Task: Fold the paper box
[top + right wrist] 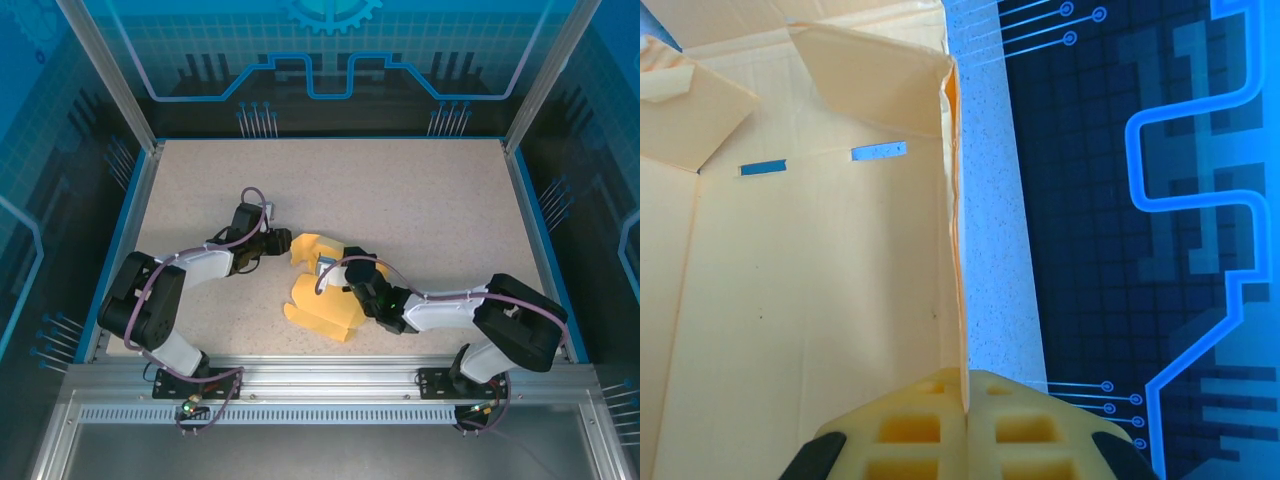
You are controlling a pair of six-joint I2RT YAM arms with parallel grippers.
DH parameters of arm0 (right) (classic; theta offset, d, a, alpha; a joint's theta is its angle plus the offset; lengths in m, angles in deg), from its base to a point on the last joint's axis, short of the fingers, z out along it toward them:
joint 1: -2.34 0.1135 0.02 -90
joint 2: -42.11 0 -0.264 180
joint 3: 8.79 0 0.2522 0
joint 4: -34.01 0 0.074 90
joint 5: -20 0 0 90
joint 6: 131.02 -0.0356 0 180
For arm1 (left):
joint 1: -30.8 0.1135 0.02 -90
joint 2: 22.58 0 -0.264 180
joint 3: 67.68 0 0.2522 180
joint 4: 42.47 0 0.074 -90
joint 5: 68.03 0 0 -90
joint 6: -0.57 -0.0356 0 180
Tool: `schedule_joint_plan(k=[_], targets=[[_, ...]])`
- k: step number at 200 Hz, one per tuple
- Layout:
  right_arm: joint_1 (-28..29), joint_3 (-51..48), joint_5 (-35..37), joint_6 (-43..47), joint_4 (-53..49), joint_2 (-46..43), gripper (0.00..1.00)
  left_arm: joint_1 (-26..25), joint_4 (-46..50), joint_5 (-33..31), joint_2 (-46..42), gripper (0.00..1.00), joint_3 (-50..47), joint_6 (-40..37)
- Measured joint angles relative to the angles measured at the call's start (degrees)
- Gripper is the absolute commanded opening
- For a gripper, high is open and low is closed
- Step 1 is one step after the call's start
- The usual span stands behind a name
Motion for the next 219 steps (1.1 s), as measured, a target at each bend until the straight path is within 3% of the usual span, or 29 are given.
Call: schedule_joint_plan(k=[41,110,219], targets=[[0.0,-0.2,0.6,0.4,1.0,0.3,0.0,0.0,-1.0,1.2,0.8,0.52,-0.3,-0.3],[0.0,-0.2,1.4,0.4,1.2,0.5,0.0,-1.6,-8.5,8.7,0.8,0.51,-3.8,-2.3],[-0.1,-0.2,1.9,-0.9,-0.4,0.5,0.0,-5.9,-10.8,8.0,-0.2,0.52,-6.2,-4.4]])
